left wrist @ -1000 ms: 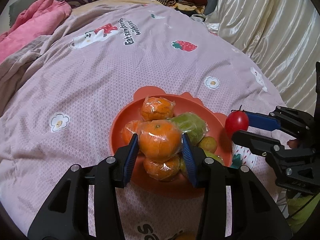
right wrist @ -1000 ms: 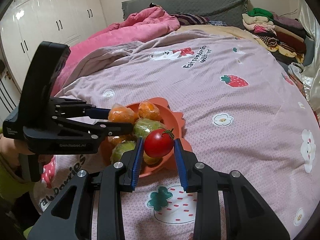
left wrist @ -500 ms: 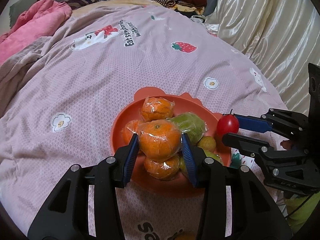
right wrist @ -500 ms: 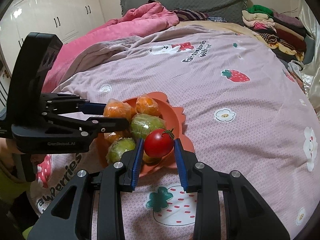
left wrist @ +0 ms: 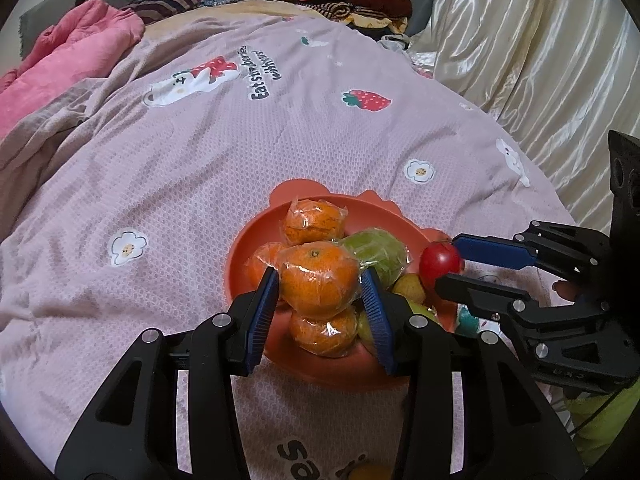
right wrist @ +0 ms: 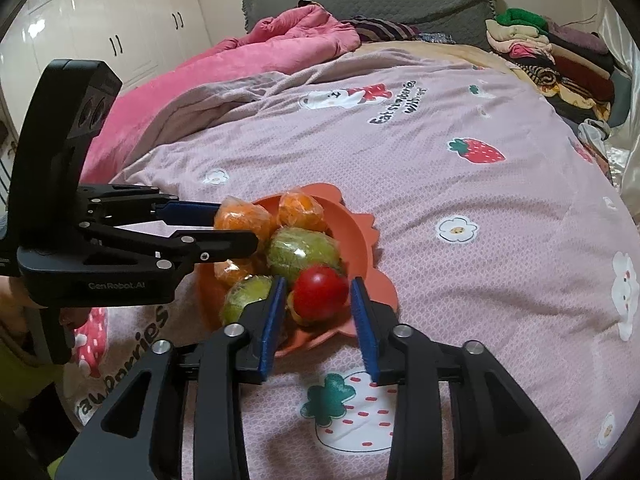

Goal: Organize fruits
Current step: 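Open both tools to release the orange and tomato into the bowl, then lift both tools away from the bowl toward the two small yellow fruits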

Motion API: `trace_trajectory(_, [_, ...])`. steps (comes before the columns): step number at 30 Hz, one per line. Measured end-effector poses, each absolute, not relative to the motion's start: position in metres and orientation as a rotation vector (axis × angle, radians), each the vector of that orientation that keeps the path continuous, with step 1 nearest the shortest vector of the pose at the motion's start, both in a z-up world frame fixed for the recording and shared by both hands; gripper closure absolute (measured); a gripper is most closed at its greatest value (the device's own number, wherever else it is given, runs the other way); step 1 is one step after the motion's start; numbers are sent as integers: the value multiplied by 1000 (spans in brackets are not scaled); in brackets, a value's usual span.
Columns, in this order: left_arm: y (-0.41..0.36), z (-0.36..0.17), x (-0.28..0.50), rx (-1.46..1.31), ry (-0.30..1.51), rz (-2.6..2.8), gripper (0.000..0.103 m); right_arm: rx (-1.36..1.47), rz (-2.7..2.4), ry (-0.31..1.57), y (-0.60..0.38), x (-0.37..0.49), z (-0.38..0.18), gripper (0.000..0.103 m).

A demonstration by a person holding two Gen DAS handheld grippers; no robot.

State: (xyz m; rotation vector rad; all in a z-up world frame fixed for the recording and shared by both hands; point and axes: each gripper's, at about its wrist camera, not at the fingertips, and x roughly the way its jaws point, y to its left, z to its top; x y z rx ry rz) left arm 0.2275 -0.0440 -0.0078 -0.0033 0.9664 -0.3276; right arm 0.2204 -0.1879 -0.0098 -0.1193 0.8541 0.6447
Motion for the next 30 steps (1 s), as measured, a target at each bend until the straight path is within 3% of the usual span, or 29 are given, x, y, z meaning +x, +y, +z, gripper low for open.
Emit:
trace_trajectory(5, [-43,-7,227,-5,962,-327,69,-115,646,844,-189,219,-5,64])
trace_trajectory(14, [-42,-5,226,-9,954,-325,67,-90,633,837,-197,210,-1,51])
trace_trajectory(19, [-40,-2,224,-14,942,-322,61,-68,621,825,-204,204,4,42])
trace_trajectory(30, [-29,10,216,-29,904,-292,43,-63,600,808,-209,193,13,35])
